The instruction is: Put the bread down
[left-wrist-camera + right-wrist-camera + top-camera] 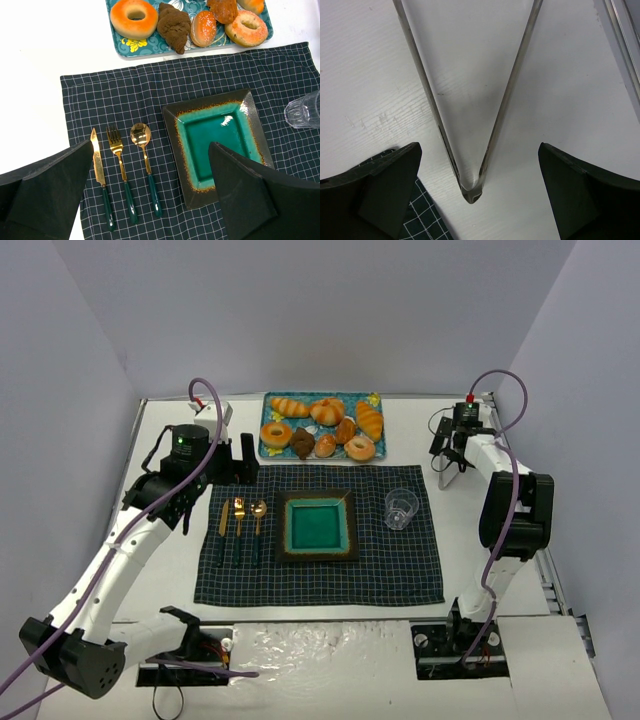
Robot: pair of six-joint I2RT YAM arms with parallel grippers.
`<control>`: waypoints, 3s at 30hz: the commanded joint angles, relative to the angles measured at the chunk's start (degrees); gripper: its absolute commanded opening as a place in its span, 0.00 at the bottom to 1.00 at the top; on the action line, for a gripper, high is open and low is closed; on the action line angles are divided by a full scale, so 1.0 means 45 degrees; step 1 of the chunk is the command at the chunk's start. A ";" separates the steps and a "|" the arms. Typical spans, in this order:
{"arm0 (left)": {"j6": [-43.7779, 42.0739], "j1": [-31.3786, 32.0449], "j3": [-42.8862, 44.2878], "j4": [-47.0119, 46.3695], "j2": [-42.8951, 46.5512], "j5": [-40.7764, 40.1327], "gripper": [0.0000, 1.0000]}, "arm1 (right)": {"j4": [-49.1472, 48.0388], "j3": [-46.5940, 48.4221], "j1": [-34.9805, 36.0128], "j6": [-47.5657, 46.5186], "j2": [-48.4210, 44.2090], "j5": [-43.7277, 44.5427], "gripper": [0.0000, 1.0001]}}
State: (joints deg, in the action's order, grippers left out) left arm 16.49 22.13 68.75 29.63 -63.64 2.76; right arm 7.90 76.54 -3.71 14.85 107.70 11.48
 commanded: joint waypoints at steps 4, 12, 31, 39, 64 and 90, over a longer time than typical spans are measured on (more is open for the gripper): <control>-0.0169 0.0063 0.0214 -0.0900 0.0157 0.0069 0.97 | -0.1052 -0.0251 -0.0308 -0.0270 0.0344 -0.0889 1.00; -0.0188 0.0063 0.0210 -0.0890 0.0147 0.0050 0.97 | -0.1502 -0.0437 -0.0445 -0.0068 0.0774 -0.1359 1.00; -0.0199 0.0063 0.0210 -0.0881 0.0020 0.0028 0.97 | -0.2031 -0.0347 -0.0652 0.0394 0.1393 -0.1786 1.00; -0.0208 0.0082 0.0210 -0.0861 -0.0016 0.0007 0.97 | -0.2160 -0.0379 -0.0773 0.0671 0.1382 -0.1845 0.96; -0.0208 0.0082 0.0210 -0.0861 -0.0019 0.0030 0.97 | -0.2420 -0.0919 -0.0757 0.0977 0.1221 -0.2078 0.63; -0.0169 0.0082 0.0191 -0.0890 -0.0058 0.0050 0.97 | -0.1586 -0.1100 -0.0139 0.0810 -0.1449 -0.1124 0.51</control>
State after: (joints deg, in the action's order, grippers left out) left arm 16.49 22.13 68.75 29.63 -64.10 2.77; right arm 0.43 70.17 -5.29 19.03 106.51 4.14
